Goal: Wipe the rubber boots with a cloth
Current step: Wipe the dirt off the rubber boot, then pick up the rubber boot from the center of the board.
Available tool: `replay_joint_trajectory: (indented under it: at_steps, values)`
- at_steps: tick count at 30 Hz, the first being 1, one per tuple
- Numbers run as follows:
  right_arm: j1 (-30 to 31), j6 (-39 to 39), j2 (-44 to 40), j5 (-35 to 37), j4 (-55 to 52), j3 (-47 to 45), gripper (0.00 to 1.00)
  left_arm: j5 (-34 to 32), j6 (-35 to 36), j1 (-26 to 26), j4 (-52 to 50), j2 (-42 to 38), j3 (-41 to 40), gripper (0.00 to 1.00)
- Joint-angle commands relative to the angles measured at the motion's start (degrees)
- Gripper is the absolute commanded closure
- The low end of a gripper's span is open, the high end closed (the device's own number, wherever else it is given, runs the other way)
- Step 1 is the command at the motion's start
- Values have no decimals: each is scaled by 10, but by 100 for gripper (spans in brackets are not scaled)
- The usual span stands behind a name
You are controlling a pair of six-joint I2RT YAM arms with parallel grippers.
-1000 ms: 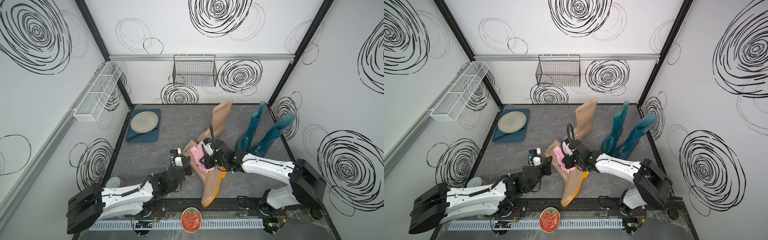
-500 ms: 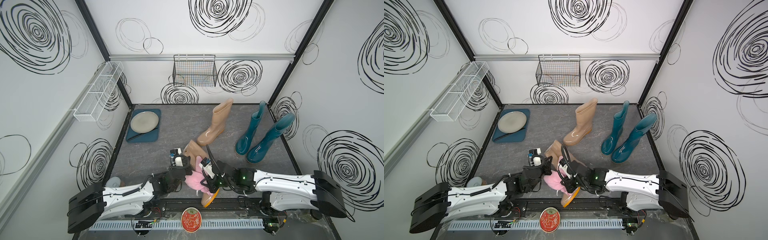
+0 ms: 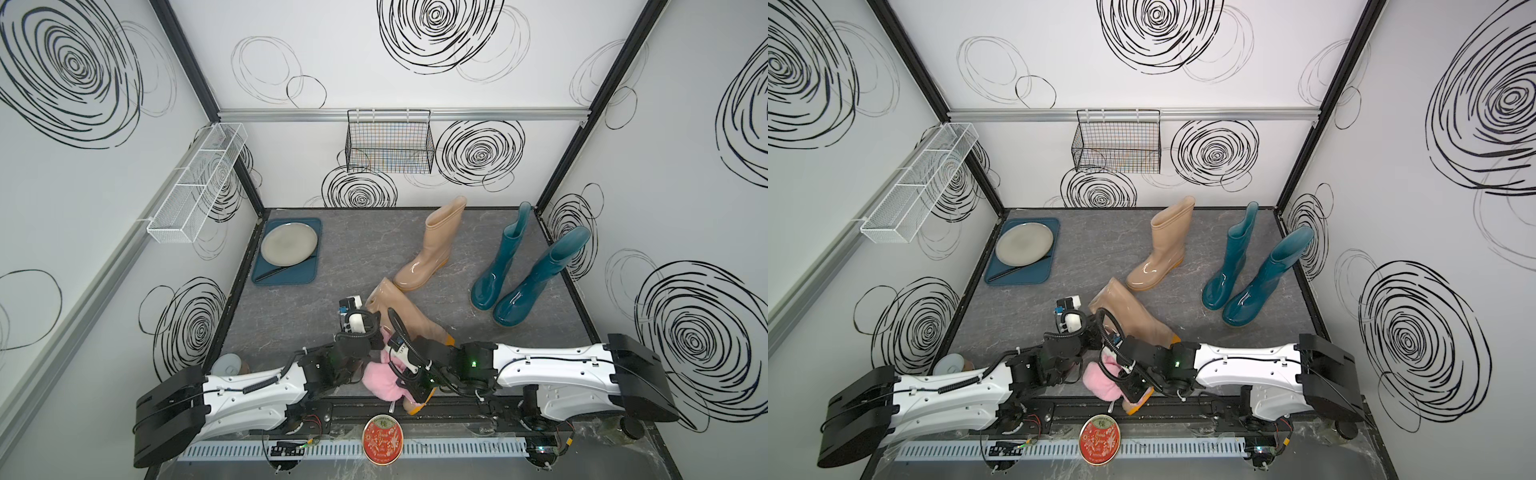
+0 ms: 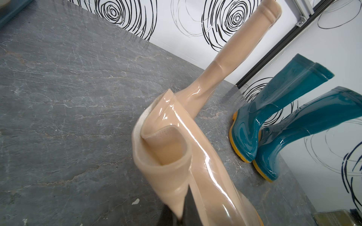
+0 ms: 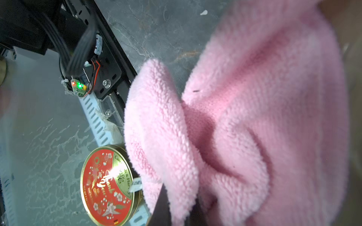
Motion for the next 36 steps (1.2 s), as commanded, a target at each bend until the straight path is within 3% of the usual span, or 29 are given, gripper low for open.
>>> replay_joint_trajectory:
  at_steps: [1,4,9,16,23,29,36]
  values:
    - [-1,14,-62,24,-43,-3,100,-1,10,14,48,4,20,100]
    - [-17,13,-132,73,-63,14,100,2,23,21,48,2,31,100]
    - [-45,13,-257,223,-76,22,100,0,55,26,38,-16,62,100]
    - [-159,44,-376,268,-122,41,100,7,80,30,27,-32,98,100]
    - [-179,48,-372,305,-156,64,100,28,122,26,4,-33,164,100]
    - [-184,47,-351,300,-148,59,100,30,198,35,-25,-39,216,100]
    - [-186,64,-298,290,-113,19,100,107,263,131,-5,-16,254,100]
